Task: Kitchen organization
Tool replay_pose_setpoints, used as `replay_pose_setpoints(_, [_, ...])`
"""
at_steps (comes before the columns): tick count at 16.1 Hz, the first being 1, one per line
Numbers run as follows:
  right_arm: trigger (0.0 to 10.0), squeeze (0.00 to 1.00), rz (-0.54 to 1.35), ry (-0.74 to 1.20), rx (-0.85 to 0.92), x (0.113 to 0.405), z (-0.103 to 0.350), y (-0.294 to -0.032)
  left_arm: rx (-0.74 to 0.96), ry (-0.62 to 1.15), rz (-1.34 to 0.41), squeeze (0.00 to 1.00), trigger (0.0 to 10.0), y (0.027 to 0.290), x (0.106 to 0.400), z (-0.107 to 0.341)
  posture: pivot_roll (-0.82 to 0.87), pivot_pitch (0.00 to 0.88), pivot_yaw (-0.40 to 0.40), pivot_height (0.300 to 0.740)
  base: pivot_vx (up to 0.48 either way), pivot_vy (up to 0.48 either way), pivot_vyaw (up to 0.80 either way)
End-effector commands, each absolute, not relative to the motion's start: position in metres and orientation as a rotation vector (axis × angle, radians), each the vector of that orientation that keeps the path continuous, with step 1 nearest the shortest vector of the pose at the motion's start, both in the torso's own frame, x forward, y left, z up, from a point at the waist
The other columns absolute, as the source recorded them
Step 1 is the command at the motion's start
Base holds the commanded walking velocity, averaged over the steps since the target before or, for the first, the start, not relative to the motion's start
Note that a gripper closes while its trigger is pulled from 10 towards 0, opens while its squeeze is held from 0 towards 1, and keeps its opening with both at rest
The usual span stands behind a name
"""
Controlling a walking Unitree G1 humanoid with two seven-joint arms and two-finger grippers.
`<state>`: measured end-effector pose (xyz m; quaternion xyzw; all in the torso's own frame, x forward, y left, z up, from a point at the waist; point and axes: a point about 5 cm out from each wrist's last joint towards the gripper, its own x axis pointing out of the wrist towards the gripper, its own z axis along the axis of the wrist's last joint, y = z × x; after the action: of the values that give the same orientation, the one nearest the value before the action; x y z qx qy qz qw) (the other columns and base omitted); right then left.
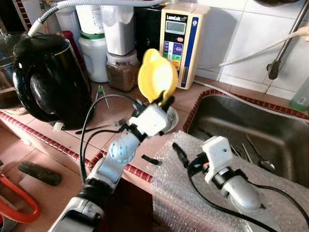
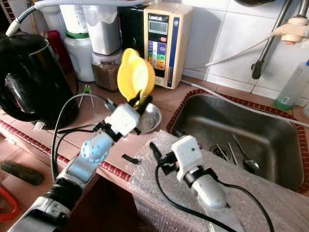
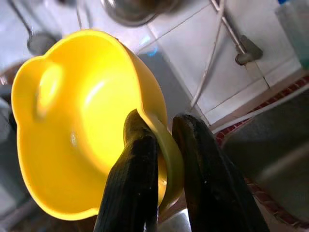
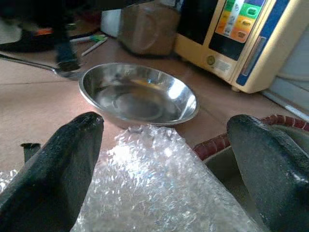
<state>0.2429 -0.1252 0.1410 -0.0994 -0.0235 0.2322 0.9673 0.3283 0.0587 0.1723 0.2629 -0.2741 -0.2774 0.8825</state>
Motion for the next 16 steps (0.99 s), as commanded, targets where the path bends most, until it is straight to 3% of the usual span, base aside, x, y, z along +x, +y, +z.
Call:
replay_pose_setpoints(1, [10.0, 1.00, 0.445, -0.071, -0.148, 0.246, 0.150, -0.129, 0.683, -0.655, -0.621, 0.00, 0.0, 0.054, 0.320, 0.166, 0.04, 0.000, 0.014, 0.740, 0.000, 0.000, 0.00])
replay_pose_setpoints(3, [10.0, 1.00, 0.430, -0.081, -0.080, 0.246, 0.156, -0.131, 0.820, -0.714, -0.680, 0.00, 0.0, 0.049, 0.311, 0.152, 0.03, 0.000, 0.005, 0.740, 0.000, 0.000, 0.00])
replay_pose_setpoints(6, [10.0, 1.00, 0.427, -0.091, -0.060, 0.248, 0.164, -0.134, 0.894, -0.682, -0.759, 0.00, 0.0, 0.039, 0.307, 0.136, 0.02, 0.000, 0.000, 0.740, 0.000, 0.000, 0.00])
replay_pose_setpoints(12, [10.0, 1.00, 0.420, -0.127, -0.004, 0.255, 0.179, -0.131, 0.963, -0.675, -0.748, 0.00, 0.0, 0.027, 0.309, 0.124, 0.02, 0.000, 0.000, 0.740, 0.000, 0.000, 0.00])
replay_pose_setpoints(16, [10.0, 1.00, 0.349, -0.123, 0.022, 0.271, 0.182, -0.128, 1.008, -0.811, -0.690, 0.00, 0.0, 0.024, 0.308, 0.132, 0.02, 0.000, 0.008, 0.740, 0.000, 0.000, 0.00])
